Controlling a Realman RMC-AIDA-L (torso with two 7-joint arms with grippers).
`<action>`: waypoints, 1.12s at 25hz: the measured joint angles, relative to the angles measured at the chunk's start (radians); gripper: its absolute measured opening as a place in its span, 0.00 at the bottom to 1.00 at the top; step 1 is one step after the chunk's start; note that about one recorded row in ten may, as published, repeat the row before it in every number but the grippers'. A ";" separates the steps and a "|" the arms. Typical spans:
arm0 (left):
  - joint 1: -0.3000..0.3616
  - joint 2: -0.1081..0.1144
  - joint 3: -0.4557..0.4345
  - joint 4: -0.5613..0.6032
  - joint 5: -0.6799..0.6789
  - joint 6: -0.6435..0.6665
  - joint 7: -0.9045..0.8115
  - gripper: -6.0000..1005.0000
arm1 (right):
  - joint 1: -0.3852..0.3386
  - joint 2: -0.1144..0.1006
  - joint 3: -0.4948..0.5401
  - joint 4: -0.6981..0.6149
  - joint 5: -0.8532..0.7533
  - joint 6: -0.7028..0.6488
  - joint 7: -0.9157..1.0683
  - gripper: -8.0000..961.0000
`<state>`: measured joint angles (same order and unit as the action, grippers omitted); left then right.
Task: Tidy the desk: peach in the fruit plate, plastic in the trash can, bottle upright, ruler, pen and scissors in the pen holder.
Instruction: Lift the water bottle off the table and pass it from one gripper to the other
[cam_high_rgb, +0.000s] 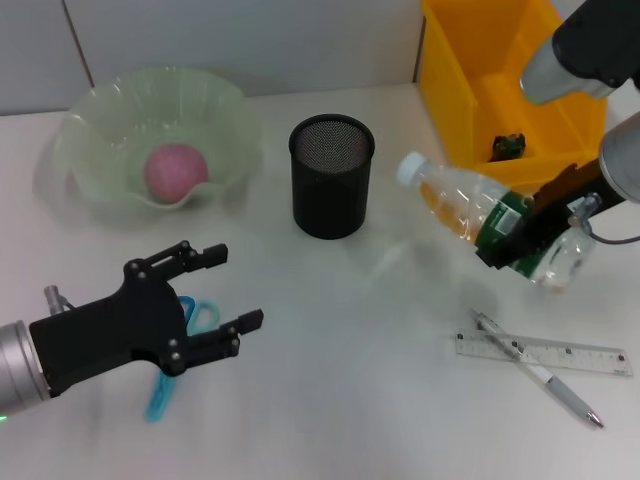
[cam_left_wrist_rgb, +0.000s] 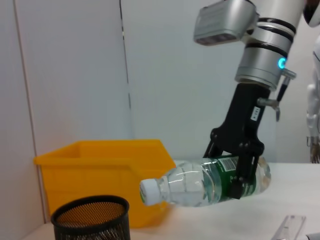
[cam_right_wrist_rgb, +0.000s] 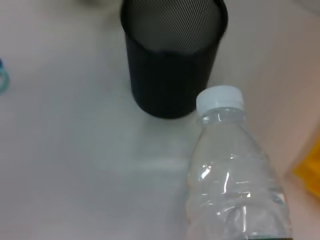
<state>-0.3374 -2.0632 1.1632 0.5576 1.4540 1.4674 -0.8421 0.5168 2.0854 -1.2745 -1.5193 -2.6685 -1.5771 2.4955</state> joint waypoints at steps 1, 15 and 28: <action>0.000 0.000 0.000 0.000 0.000 0.000 0.000 0.73 | 0.000 0.000 0.000 0.000 0.000 0.000 0.000 0.81; 0.012 -0.001 -0.068 -0.001 -0.020 0.054 0.000 0.72 | -0.236 0.002 -0.010 -0.165 0.366 0.186 -0.219 0.80; 0.034 -0.002 -0.134 -0.014 -0.080 0.148 -0.001 0.72 | -0.395 0.004 -0.011 0.001 0.888 0.246 -0.776 0.80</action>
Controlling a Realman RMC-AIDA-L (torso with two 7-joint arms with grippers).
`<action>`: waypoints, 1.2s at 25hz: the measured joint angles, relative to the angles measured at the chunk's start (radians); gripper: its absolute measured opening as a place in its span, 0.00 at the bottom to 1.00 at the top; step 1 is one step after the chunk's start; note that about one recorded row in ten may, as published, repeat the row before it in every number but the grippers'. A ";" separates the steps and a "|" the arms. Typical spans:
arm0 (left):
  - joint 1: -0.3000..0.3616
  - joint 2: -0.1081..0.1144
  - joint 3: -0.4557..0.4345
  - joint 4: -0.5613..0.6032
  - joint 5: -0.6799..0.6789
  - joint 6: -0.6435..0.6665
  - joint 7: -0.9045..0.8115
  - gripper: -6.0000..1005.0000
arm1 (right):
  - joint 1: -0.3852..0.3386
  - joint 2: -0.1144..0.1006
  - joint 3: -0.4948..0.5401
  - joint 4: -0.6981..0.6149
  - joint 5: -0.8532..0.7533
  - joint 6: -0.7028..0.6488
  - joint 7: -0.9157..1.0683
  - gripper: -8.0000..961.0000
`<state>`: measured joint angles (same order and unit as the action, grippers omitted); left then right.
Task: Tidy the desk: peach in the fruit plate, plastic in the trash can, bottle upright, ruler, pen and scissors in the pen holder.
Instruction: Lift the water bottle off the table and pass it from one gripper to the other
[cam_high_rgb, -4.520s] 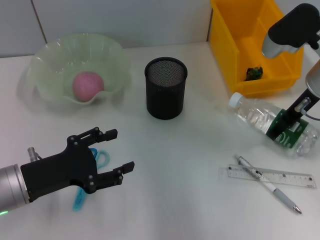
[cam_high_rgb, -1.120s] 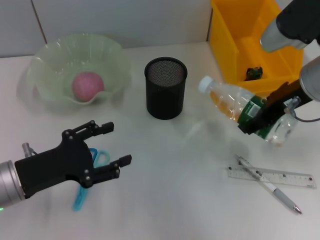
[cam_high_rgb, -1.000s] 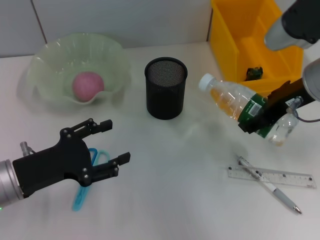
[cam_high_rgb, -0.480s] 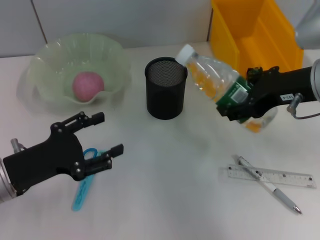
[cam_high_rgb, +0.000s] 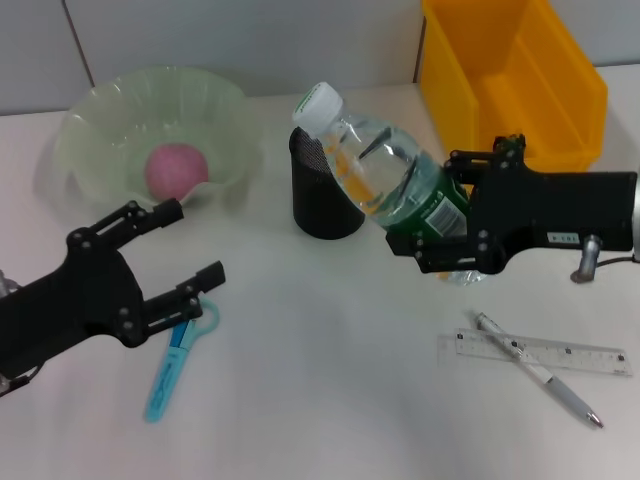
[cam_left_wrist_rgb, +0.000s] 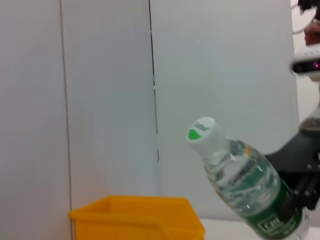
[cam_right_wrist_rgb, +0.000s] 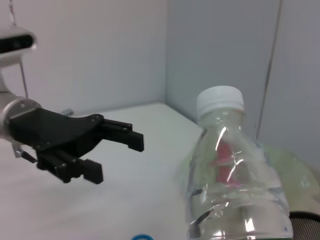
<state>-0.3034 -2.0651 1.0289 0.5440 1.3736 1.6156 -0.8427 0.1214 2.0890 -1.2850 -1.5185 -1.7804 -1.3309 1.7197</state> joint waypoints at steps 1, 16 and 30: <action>0.000 0.000 0.000 0.000 0.000 0.000 0.000 0.72 | 0.000 0.000 0.000 0.000 0.000 0.000 0.000 0.80; -0.016 -0.002 -0.064 -0.101 -0.106 0.135 -0.084 0.72 | 0.005 -0.007 0.012 0.386 0.379 -0.082 -0.516 0.81; -0.056 -0.002 -0.056 -0.130 -0.108 0.166 -0.101 0.72 | 0.083 -0.009 0.004 0.559 0.409 -0.096 -0.581 0.80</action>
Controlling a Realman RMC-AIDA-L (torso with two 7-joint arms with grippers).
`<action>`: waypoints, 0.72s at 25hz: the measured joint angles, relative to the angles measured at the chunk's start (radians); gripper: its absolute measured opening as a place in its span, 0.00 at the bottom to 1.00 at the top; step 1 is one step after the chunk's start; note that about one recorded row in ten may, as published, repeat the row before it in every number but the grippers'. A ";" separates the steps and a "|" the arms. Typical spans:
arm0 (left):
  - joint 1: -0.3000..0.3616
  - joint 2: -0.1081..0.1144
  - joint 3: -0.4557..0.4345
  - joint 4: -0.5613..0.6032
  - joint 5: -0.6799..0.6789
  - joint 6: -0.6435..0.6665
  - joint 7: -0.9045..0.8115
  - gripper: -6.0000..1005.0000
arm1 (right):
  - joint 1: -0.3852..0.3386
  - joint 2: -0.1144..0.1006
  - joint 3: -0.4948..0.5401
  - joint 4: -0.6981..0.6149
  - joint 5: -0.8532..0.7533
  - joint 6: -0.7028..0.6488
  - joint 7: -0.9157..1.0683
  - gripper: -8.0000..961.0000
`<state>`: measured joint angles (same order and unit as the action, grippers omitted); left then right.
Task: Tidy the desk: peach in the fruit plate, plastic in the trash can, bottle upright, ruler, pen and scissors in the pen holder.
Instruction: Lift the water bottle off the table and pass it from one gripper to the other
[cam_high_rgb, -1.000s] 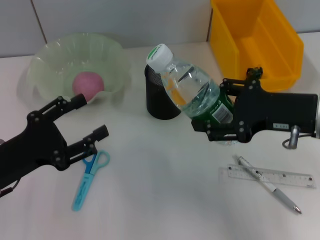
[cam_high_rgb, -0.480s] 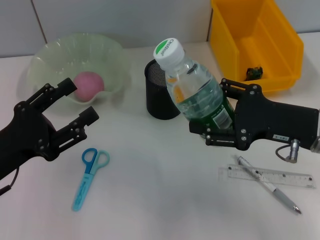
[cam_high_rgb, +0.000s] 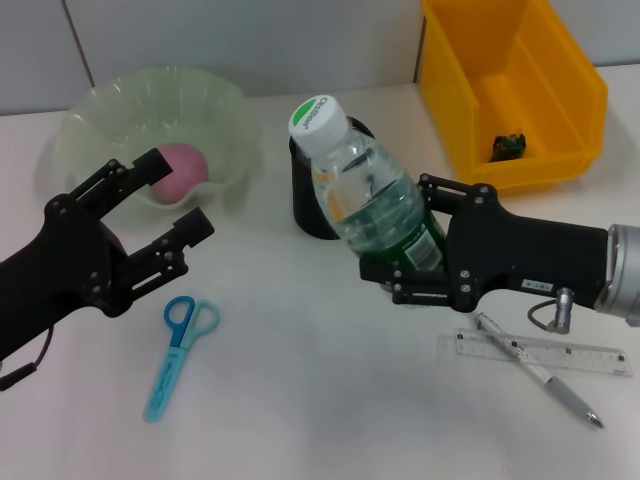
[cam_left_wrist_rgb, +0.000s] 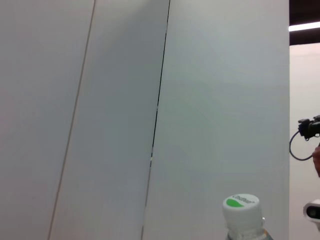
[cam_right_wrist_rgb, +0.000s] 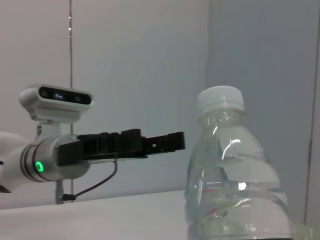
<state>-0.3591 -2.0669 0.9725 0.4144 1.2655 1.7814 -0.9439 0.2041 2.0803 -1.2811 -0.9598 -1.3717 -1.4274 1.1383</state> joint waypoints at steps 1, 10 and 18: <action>-0.005 0.000 0.000 -0.007 0.000 0.001 0.000 0.72 | 0.003 0.001 -0.004 0.003 -0.001 -0.001 -0.001 0.80; -0.030 -0.002 0.021 -0.027 0.000 0.012 -0.001 0.71 | 0.086 0.004 -0.028 0.125 0.002 -0.017 -0.057 0.80; -0.045 -0.005 0.039 -0.036 0.000 0.015 -0.001 0.71 | 0.125 0.007 -0.030 0.170 0.005 -0.035 -0.078 0.80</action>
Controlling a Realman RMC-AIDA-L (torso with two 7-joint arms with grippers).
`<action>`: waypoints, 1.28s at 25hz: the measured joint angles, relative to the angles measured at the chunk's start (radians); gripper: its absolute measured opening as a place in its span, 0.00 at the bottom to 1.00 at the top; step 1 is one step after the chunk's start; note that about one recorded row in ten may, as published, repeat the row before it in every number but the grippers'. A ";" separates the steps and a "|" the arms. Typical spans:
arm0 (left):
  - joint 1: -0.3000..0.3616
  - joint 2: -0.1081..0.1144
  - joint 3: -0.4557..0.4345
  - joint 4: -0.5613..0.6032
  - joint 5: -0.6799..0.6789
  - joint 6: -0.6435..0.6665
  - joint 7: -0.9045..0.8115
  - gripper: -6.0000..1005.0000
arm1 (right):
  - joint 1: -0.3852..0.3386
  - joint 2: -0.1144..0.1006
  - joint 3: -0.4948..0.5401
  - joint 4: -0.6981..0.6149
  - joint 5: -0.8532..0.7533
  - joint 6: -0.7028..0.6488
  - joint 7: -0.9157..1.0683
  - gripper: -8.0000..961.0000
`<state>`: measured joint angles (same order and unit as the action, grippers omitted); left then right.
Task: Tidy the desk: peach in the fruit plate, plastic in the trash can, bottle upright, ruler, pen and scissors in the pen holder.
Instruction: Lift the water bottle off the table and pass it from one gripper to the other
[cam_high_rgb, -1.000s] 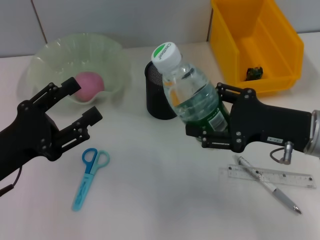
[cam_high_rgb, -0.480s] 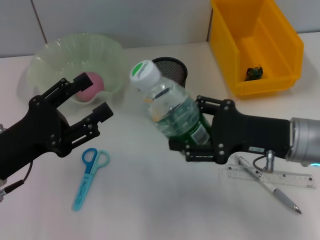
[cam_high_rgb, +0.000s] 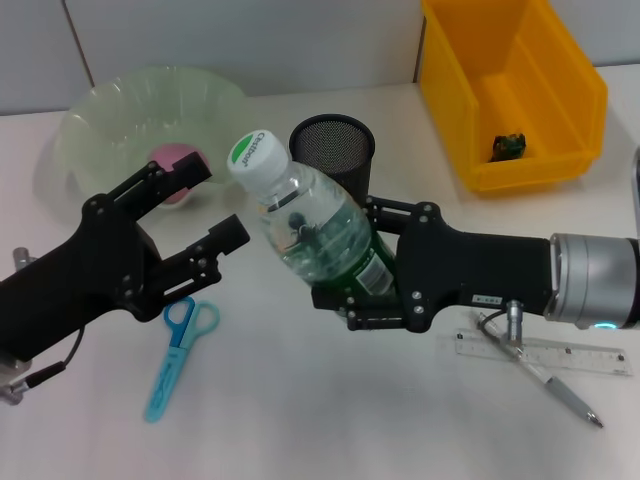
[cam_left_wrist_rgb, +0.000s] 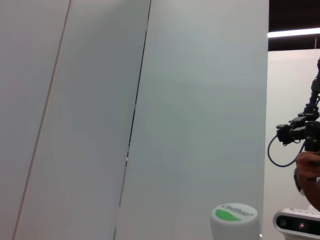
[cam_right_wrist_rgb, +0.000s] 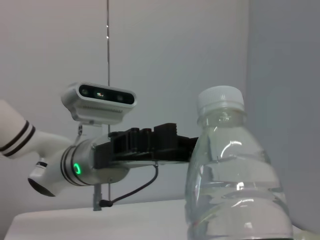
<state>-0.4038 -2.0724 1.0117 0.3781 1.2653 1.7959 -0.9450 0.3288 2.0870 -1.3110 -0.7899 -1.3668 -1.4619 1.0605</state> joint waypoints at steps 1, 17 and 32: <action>-0.009 0.000 0.001 -0.013 0.000 0.000 0.000 0.71 | 0.006 0.000 0.000 0.008 0.000 -0.003 -0.003 0.80; -0.024 0.000 0.013 -0.024 0.000 0.019 -0.001 0.71 | 0.078 0.001 -0.016 0.110 0.013 -0.008 -0.034 0.81; -0.036 -0.002 0.013 -0.042 -0.007 0.027 -0.030 0.70 | 0.093 0.001 -0.053 0.117 0.027 0.001 -0.043 0.82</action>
<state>-0.4396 -2.0740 1.0247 0.3357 1.2584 1.8225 -0.9752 0.4217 2.0878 -1.3637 -0.6733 -1.3401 -1.4607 1.0180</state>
